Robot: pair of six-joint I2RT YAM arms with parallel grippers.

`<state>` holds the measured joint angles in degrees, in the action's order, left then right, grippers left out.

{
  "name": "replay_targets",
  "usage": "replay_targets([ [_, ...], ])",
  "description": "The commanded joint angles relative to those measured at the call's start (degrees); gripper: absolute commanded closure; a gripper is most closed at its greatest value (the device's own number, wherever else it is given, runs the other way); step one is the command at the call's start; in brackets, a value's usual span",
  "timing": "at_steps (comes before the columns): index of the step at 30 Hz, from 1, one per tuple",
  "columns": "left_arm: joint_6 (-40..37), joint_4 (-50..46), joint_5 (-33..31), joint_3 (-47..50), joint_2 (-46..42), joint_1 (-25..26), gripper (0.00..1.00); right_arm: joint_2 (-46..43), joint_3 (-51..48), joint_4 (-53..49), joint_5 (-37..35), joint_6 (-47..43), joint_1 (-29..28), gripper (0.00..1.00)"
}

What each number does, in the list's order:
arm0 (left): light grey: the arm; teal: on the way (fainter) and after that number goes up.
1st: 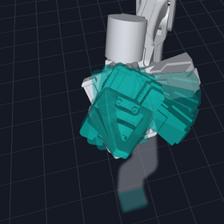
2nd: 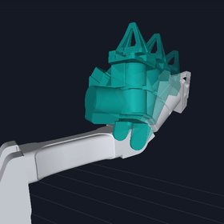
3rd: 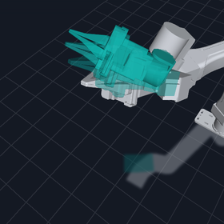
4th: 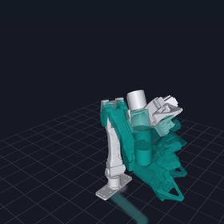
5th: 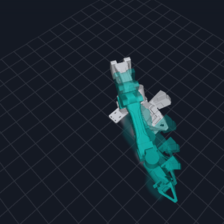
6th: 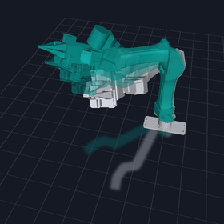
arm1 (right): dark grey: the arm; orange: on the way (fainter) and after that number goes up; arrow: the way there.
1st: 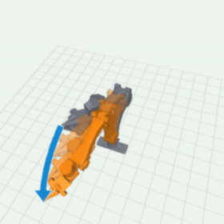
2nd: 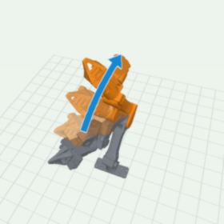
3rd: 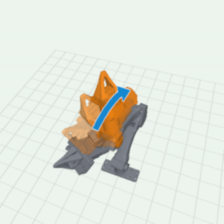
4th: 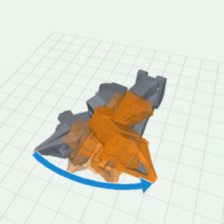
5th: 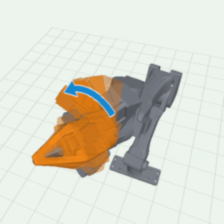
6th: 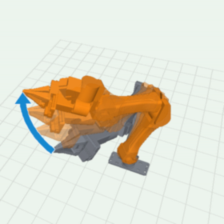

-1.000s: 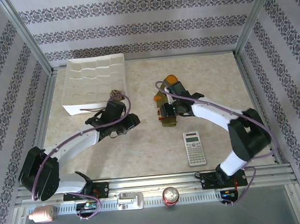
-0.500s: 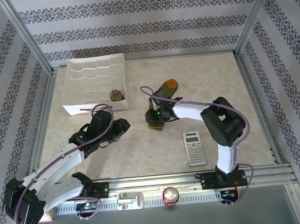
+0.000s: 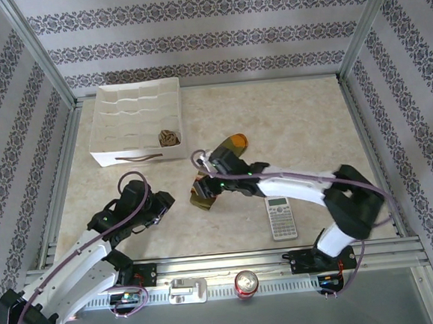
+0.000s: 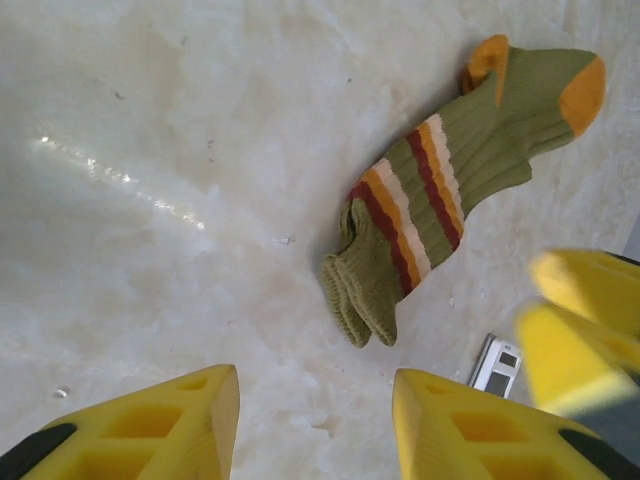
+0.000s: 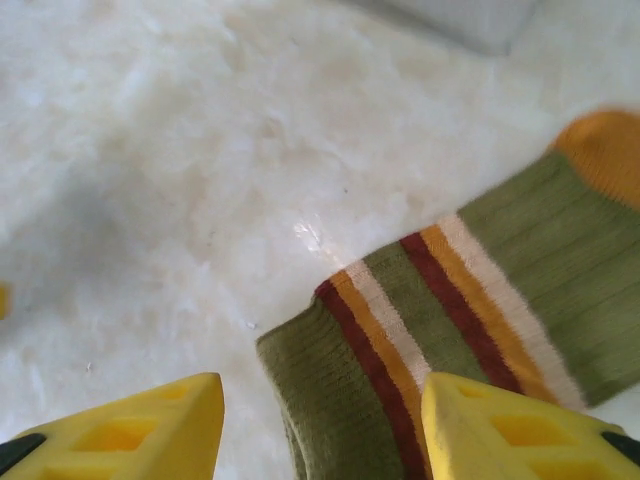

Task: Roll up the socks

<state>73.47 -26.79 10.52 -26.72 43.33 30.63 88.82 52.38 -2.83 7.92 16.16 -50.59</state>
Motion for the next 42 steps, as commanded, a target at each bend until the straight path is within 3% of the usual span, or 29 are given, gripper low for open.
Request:
replay_targets([
  [1, 3.7, -1.5, 1.5, 0.8, 1.0, -0.6, 0.57, -4.6, -8.3, 3.7, -3.1, -22.2, -3.4, 0.44],
  [4, 6.7, -0.4, 2.4, 1.4, 2.4, -0.8, 0.57, -6.2, -12.4, 3.8, -7.5, -32.9, -6.8, 0.4],
  [8, 12.9, 7.9, 3.3, 5.6, 0.7, -1.1, 0.52, -3.5, -11.5, 5.0, -13.8, -40.5, -10.8, 0.36],
  [11, 16.7, 12.1, 3.3, 8.8, -1.4, -1.6, 0.51, 1.1, -8.8, 5.5, -16.9, -42.8, -12.7, 0.35],
  [20, 16.9, 9.2, 4.0, 10.0, -6.2, -3.7, 0.5, 12.5, -2.7, 7.1, -30.0, -47.1, -15.0, 0.39],
  [25, 16.3, 9.0, 4.4, 9.9, -6.5, -3.8, 0.51, 14.1, -1.2, 7.0, -31.5, -47.1, -14.3, 0.5],
  [32, 15.8, 9.3, 4.8, 9.5, -5.9, -3.9, 0.51, 14.1, -0.3, 5.1, -29.9, -45.8, -13.9, 0.84],
  [37, 15.6, 9.9, 5.3, 9.3, -4.8, -4.0, 0.51, 10.9, -2.0, 4.5, -27.4, -44.5, -14.2, 1.0],
  [42, 15.6, 8.9, 5.7, 9.0, -4.1, -3.9, 0.51, 4.5, -4.1, 2.4, -19.7, -39.4, -14.0, 1.0],
])
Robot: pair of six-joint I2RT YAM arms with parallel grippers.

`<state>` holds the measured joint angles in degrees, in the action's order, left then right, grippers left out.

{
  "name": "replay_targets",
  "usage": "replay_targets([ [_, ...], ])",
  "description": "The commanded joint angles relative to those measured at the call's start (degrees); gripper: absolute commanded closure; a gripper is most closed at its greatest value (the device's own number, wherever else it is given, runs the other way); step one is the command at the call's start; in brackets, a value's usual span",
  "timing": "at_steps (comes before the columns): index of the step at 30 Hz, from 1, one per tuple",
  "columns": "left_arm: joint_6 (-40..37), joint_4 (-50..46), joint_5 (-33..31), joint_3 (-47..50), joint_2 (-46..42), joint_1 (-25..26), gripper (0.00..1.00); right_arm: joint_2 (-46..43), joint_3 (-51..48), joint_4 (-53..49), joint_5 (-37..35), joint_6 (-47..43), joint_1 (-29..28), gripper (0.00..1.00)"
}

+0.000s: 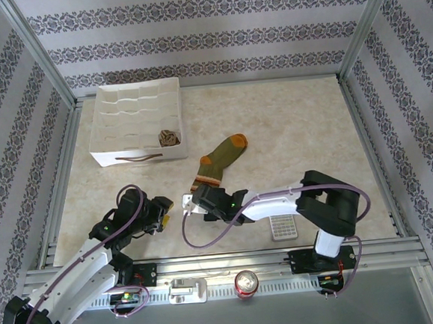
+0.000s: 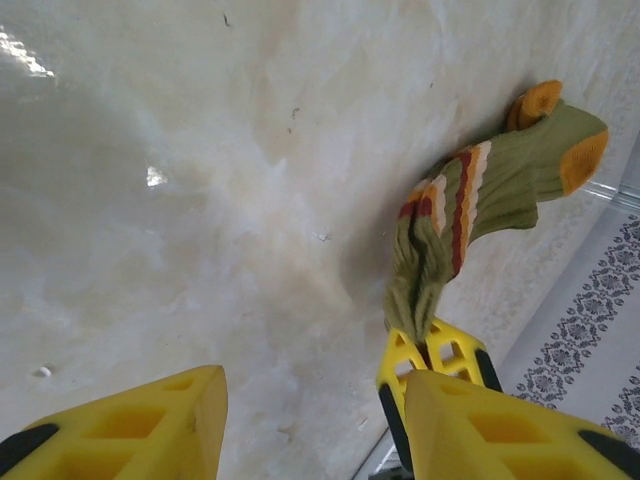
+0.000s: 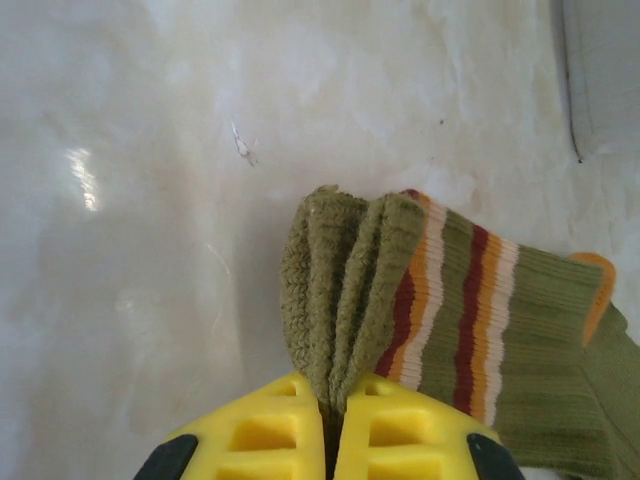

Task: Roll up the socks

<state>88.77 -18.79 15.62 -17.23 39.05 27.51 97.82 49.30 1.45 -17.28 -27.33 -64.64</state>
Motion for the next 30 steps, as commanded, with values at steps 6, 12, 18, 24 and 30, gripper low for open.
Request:
replay_targets([
  [6, 0.1, 1.7, 1.9, -0.8, 2.6, -0.9, 0.54, -7.6, -1.9, -5.7, 22.4, 13.5, 4.0, 1.0],
  [12, -0.3, 4.8, 3.4, -1.4, 6.9, -0.9, 0.57, -5.0, 0.0, -6.5, 35.8, 19.7, 10.0, 1.0],
  [18, -0.8, 5.9, 4.2, -2.4, 9.5, -0.9, 0.58, -0.6, 4.4, -8.8, 44.0, 22.2, 14.2, 1.0],
  [24, -1.0, 9.2, 4.5, -2.4, 10.7, -0.9, 0.61, 4.6, 8.5, -11.8, 46.6, 23.6, 17.6, 1.0],
  [30, -1.0, 17.8, 5.0, -1.6, 15.5, -0.8, 0.58, 8.4, 11.1, -13.0, 48.8, 24.8, 19.9, 1.0],
])
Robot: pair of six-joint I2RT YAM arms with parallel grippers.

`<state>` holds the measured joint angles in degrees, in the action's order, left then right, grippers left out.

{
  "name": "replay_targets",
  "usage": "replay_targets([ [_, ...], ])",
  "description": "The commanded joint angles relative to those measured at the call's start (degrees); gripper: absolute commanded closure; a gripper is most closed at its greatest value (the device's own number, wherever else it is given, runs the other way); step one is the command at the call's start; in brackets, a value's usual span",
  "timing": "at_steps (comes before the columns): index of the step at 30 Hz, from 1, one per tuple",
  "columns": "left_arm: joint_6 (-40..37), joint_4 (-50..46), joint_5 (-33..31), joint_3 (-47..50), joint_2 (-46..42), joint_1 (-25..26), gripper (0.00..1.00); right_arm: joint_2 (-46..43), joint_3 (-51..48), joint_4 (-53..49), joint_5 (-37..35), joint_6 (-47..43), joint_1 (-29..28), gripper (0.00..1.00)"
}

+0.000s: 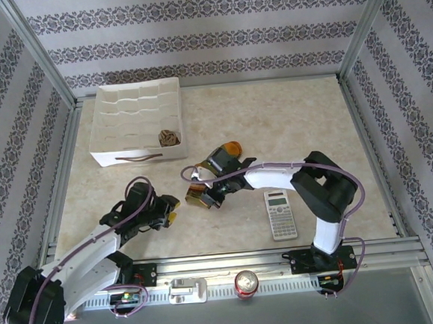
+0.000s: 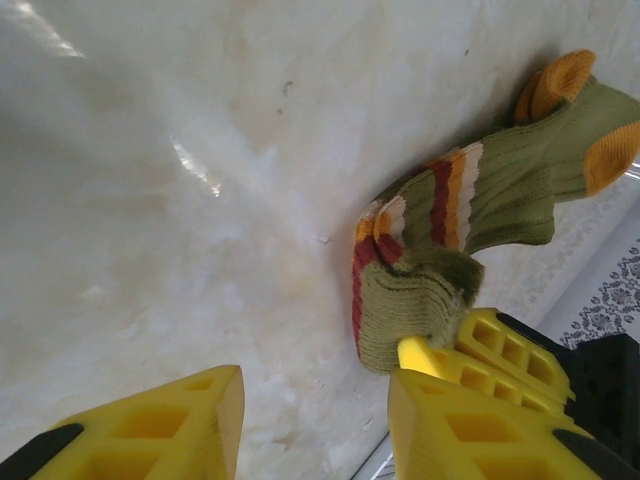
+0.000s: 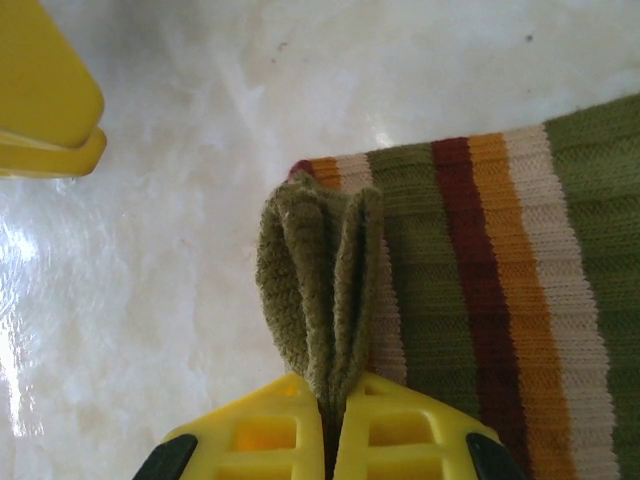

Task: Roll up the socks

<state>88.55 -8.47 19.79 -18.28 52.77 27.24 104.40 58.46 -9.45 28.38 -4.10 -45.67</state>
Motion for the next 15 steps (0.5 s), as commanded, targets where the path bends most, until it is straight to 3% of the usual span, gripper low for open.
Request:
replay_targets([
  [1, -0.7, 9.8, 1.0, -0.5, 3.0, -0.5, 0.58, 2.5, 2.5, -2.5, 3.3, 1.8, 1.2, 1.0],
  [15, -3.7, 23.9, 2.3, -4.1, 19.5, 0.0, 0.59, 8.9, 8.8, -9.6, 3.8, 2.6, 2.9, 1.0],
])
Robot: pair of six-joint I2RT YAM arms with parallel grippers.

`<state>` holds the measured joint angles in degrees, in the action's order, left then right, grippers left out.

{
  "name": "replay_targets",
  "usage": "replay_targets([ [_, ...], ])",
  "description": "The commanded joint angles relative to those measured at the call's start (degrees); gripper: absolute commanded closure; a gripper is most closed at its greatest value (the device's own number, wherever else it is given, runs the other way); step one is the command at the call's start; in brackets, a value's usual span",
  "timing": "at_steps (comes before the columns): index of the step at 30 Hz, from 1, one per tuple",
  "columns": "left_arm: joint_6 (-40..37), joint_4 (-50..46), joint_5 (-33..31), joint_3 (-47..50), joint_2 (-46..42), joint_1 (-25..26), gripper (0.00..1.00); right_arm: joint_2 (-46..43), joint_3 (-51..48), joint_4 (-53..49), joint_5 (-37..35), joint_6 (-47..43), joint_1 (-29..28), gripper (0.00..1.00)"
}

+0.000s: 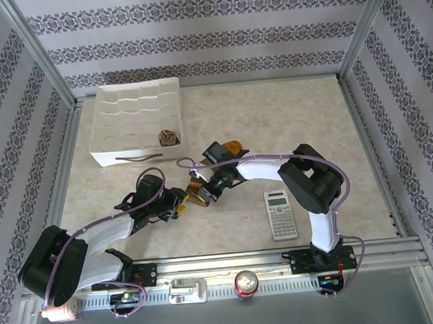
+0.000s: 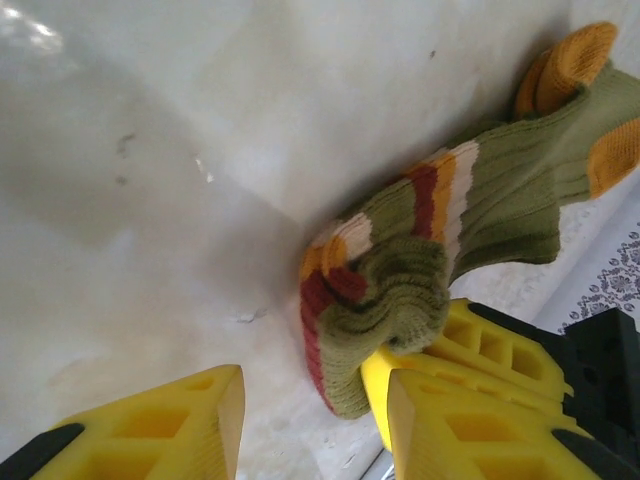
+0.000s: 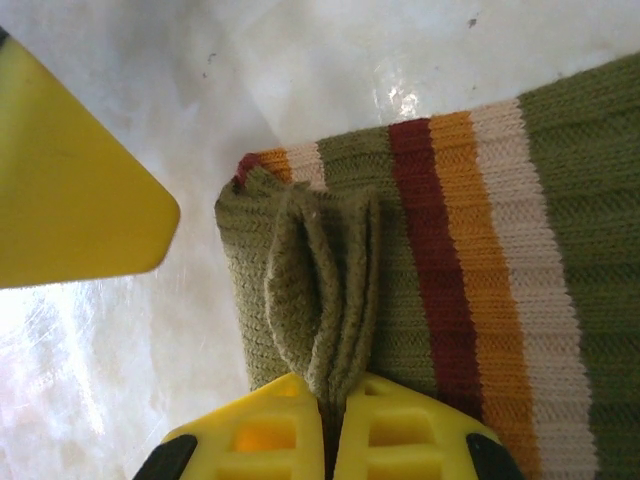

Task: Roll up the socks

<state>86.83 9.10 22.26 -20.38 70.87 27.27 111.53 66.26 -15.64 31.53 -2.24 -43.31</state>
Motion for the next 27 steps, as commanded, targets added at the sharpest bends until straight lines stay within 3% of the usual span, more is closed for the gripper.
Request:
replay_targets([
  [1, -2.3, 7.1, -0.2, -2.5, 2.4, 0.0, 0.59, 1.9, 1.1, -3.5, 0.8, 0.9, 0.6, 1.0],
  [8, -3.6, 9.3, 0.0, -4.0, 8.4, 0.0, 0.61, 3.1, 1.2, -3.5, 2.5, 2.5, 1.6, 1.0],
  [13, -4.0, 5.8, -0.3, -5.5, 11.1, 0.0, 0.66, 3.6, 1.2, -3.5, 3.1, 3.0, 2.1, 1.0],
  [18, -6.9, -5.3, -2.3, -8.3, 8.9, 0.0, 0.63, 4.3, 1.6, -3.8, 3.2, 3.4, 2.4, 1.0],
  [24, -9.6, -19.0, -3.4, -13.0, 12.7, 0.0, 0.63, 4.8, 2.2, -4.3, 3.4, 3.2, 2.4, 1.0],
  [27, -9.6, -20.3, -4.1, -14.4, 13.8, 0.0, 0.6, 4.8, 2.2, -4.4, 3.5, 3.3, 2.5, 1.0],
])
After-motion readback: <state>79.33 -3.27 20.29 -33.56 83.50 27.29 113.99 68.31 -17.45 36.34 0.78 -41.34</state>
